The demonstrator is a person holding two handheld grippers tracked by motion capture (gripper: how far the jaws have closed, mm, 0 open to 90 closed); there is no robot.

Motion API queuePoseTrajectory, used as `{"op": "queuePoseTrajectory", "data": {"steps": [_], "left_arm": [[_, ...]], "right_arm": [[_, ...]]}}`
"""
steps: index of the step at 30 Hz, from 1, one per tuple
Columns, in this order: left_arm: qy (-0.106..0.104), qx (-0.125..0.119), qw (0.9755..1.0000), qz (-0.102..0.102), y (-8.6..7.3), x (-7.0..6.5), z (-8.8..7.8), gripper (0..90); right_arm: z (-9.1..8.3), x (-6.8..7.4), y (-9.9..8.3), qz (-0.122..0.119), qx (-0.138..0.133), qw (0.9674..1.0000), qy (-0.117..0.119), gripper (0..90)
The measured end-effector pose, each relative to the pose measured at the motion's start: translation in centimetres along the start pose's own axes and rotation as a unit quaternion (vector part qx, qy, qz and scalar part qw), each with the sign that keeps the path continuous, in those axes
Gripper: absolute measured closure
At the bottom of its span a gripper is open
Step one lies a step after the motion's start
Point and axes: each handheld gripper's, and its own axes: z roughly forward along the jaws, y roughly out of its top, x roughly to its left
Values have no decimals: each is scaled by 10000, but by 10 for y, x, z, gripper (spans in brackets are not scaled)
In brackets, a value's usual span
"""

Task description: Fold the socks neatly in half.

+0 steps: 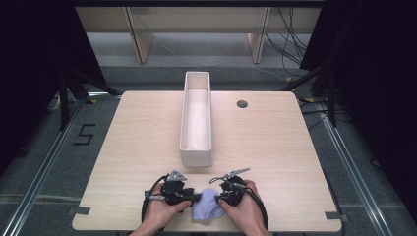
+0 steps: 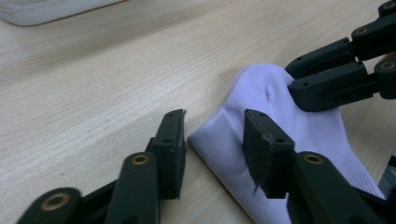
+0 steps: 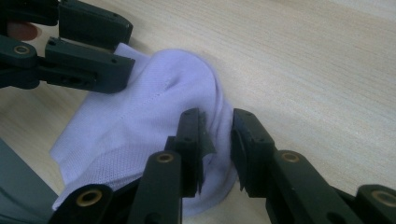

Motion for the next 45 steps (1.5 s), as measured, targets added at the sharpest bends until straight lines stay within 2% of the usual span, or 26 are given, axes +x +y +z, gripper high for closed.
{"op": "queuePoseTrajectory", "data": {"steps": [1, 2, 3, 4, 6, 8, 9, 12, 13, 14, 15, 17, 20, 21, 23, 27, 28, 29, 30, 32, 33, 36, 40, 41, 42, 45], "left_arm": [[86, 13, 10000, 39, 0, -1, 0, 622], [28, 30, 10000, 84, 0, -1, 0, 630], [97, -54, 9999, 81, -1, -2, 1, 637], [99, -16, 9999, 110, 0, -2, 0, 646], [110, -15, 9999, 110, -1, -2, 1, 659], [109, 3, 9998, 141, -1, -1, 0, 681], [143, -48, 9998, 136, -2, -2, 0, 692], [98, -2, 9998, 177, -2, -1, 0, 722], [84, -44, 9999, 129, -3, -2, 1, 734], [78, 6, 9998, 179, -2, -2, 0, 744], [57, -33, 9999, 116, -3, -2, 1, 751], [46, 29, 9999, 102, -2, -1, 0, 769], [-74, 26, 10000, -3, -3, 1, 0, 796], [-58, -90, 9999, -111, -4, 0, 1, 805], [-111, -17, 9999, -103, -4, 1, 0, 821], [-218, -60, 9996, -194, -3, 3, 0, 839], [-250, -69, 9994, -214, -2, 3, 0, 840], [-271, -77, 9993, -231, -2, 3, 0, 841], [-219, -86, 9994, -246, -1, 3, -1, 841], [-323, -102, 9992, -188, 0, 2, -3, 841], [-364, -127, 9991, -159, 2, 1, -5, 842], [-442, -173, 9988, -107, 6, -1, -10, 841], [-528, -223, 9983, -143, 13, -4, -16, 841], [-557, -211, 9981, -145, 14, -5, -17, 841], [-672, -246, 9973, -158, 15, -4, -17, 841], [-714, -256, 9970, -146, 18, -8, -20, 841]], "right_arm": [[0, 0, 0, -37, -45, 9999, -92, 731], [0, 1, 0, -87, -79, 9999, -93, 731], [0, 2, 0, -14, -27, 10000, -79, 731], [0, 1, 0, 25, 1, 10000, 11, 731], [1, -1, -1, -193, -105, 9997, -112, 731], [1, -1, -1, -206, -120, 9996, -135, 731], [1, 1, -1, -91, -66, 9998, -140, 731], [1, 0, -1, -188, -84, 9997, -120, 733], [1, -1, -1, -231, -119, 9996, -114, 733], [1, 1, -1, -93, -33, 9999, -118, 733], [0, 1, 0, 44, 12, 10000, -38, 733], [0, 1, 0, 34, 7, 10000, -86, 733], [0, 2, 0, 24, 2, 10000, -94, 733], [0, 2, 0, 53, 14, 10000, -54, 733], [1, 2, 0, 49, 10, 10000, -41, 733], [1, 2, 0, 6, 6, 10000, -98, 733], [1, 0, 1, -148, 3, 9999, -22, 733], [1, 0, 1, -146, 11, 9999, -4, 733], [2, 0, 0, -226, -51, 9997, -109, 734], [2, 0, 0, -295, -90, 9994, -169, 736], [1, 1, -1, -189, -68, 9997, -142, 737], [0, 0, 0, -251, -72, 9995, -168, 740], [1, 0, 0, -239, -24, 9995, -186, 745], [1, -1, 0, -316, -36, 9994, -149, 747], [1, -1, 1, -351, -45, 9993, -138, 747], [1, 0, 0, -235, -56, 9995, -202, 747]]}}
